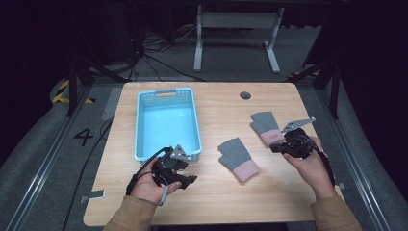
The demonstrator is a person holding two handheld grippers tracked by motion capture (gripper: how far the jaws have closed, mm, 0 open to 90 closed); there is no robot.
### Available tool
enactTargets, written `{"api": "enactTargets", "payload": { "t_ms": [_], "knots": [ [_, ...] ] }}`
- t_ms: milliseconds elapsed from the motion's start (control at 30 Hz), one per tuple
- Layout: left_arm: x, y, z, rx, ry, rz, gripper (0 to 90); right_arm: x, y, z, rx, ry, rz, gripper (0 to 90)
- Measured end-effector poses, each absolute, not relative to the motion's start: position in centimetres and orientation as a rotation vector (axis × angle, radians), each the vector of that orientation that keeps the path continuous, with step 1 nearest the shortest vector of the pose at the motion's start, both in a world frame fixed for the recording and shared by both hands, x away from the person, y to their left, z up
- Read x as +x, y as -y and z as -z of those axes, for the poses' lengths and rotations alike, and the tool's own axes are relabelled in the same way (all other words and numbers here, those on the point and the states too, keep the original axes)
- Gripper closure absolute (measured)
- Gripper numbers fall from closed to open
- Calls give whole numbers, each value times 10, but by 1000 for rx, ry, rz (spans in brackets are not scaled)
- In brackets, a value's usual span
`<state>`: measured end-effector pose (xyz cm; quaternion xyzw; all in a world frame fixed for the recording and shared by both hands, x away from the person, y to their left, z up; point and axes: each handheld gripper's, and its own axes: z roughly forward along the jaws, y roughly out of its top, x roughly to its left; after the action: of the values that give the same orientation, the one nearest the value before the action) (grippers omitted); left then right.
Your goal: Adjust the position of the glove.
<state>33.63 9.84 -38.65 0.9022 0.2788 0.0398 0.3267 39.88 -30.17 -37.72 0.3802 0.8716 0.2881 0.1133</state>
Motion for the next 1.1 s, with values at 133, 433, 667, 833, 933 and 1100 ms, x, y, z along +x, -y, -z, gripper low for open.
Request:
{"api": "enactTargets", "payload": {
  "t_ms": [133,433,667,833,933,1100],
  "knots": [
    [336,-100,386,2365,-743,-109,418,397,296,377,1092,-2575,-854,900],
    [340,-98,384,2349,-762,-74,393,387,266,380,970,-2681,-903,900],
    [341,-94,384,2354,-749,-55,391,376,239,388,856,-2757,-900,900],
    [342,-93,384,2351,-742,-59,383,369,223,397,815,-2813,-885,900],
    [343,-92,384,2357,-736,-52,378,367,218,399,788,-2835,-878,900],
    [342,-92,384,2354,-734,-50,373,362,205,409,718,-2893,-824,899]
  ]
}}
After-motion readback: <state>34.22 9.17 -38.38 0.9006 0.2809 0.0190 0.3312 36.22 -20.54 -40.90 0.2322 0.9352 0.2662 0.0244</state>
